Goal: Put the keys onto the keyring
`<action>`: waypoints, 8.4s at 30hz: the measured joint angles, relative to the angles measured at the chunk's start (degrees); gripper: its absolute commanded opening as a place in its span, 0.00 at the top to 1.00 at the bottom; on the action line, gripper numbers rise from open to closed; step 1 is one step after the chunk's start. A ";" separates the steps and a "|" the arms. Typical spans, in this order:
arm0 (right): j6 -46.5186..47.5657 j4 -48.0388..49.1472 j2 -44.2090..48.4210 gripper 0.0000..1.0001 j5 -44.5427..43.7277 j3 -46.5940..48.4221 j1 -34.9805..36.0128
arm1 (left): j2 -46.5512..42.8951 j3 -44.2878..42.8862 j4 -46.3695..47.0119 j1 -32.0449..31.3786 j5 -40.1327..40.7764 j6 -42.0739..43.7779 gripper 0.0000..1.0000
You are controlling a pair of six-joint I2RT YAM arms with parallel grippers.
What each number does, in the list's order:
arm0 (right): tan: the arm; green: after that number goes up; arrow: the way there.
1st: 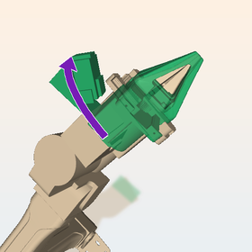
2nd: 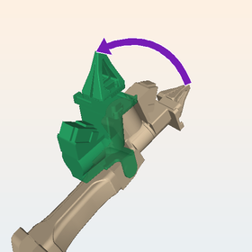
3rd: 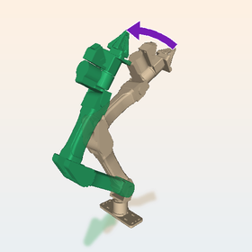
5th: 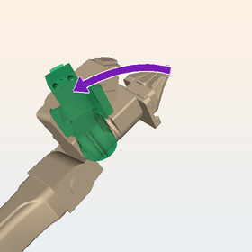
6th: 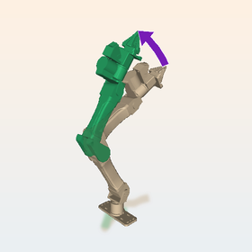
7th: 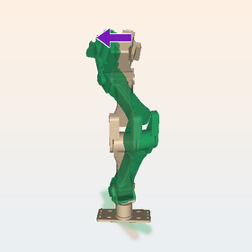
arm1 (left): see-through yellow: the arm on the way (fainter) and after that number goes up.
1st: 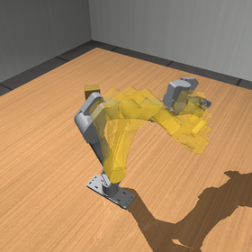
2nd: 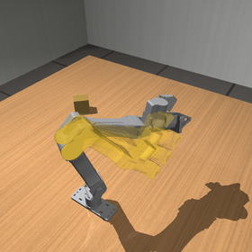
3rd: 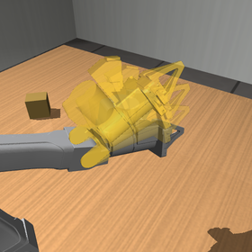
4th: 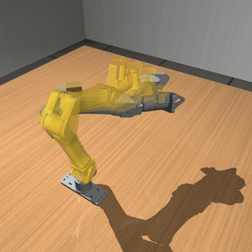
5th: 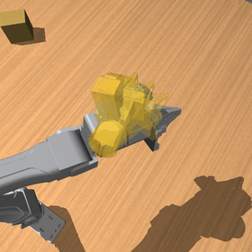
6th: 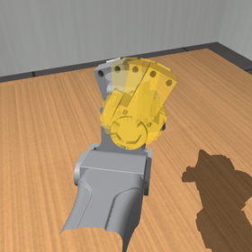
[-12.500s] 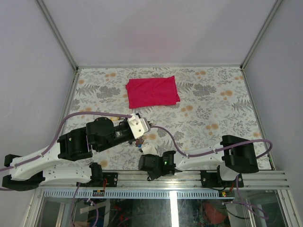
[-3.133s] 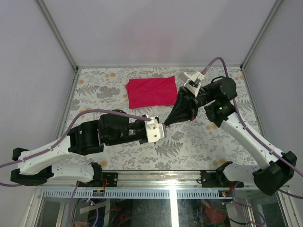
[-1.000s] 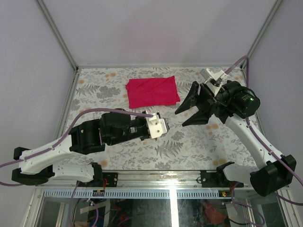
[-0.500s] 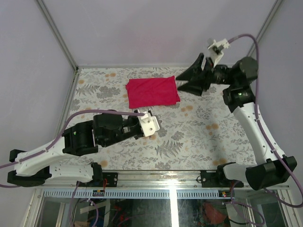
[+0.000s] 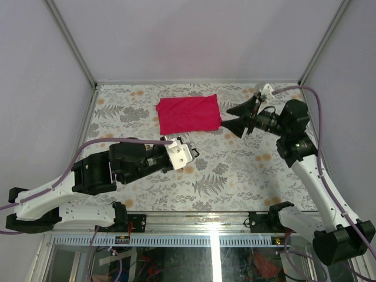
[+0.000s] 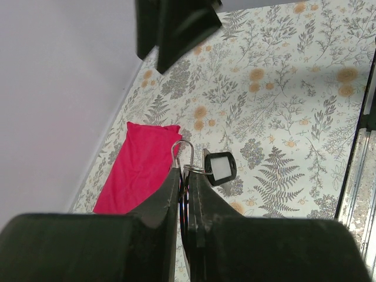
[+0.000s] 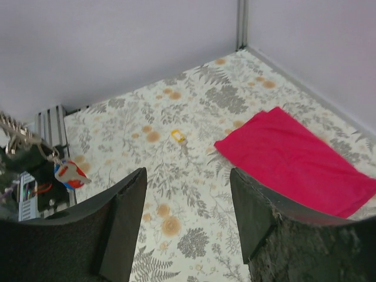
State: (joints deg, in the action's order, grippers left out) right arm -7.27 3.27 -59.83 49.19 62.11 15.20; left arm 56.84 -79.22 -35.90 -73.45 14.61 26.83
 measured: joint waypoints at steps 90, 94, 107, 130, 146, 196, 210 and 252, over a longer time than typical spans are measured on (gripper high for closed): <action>7.10 48.63 -2.45 1.00 -47.19 -22.43 50.10 | 16.48 -13.66 2.91 0.59 25.33 -20.68 0.56; 6.03 48.43 -2.10 1.00 -47.10 -22.43 50.10 | 16.48 -13.66 2.93 0.59 25.20 -20.68 0.53; 2.82 41.83 1.36 1.00 -53.57 -22.40 50.10 | 2.25 -3.58 11.23 0.59 20.92 -20.87 0.46; 9.97 41.40 1.86 1.00 -50.80 -22.62 50.10 | 4.74 1.88 11.93 0.81 15.04 -32.54 0.67; 10.84 39.28 4.28 0.64 -49.03 -23.21 50.10 | 5.55 1.53 10.08 2.73 12.94 -33.55 1.00; 29.62 -37.20 3.10 1.00 -32.50 14.82 50.10 | 0.31 1.46 -4.24 8.68 -32.41 -7.85 0.64; 26.45 -44.35 3.54 1.00 -41.53 20.61 50.10 | -10.01 10.73 3.96 8.68 -17.51 -10.71 0.54; 26.32 -19.02 20.46 1.00 -41.18 7.13 50.10 | -15.19 25.40 36.41 8.68 -26.84 -20.94 0.56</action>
State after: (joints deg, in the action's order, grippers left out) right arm 19.05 -15.75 -39.38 8.01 69.23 65.30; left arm 41.65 -53.82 0.51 -64.77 -12.23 5.89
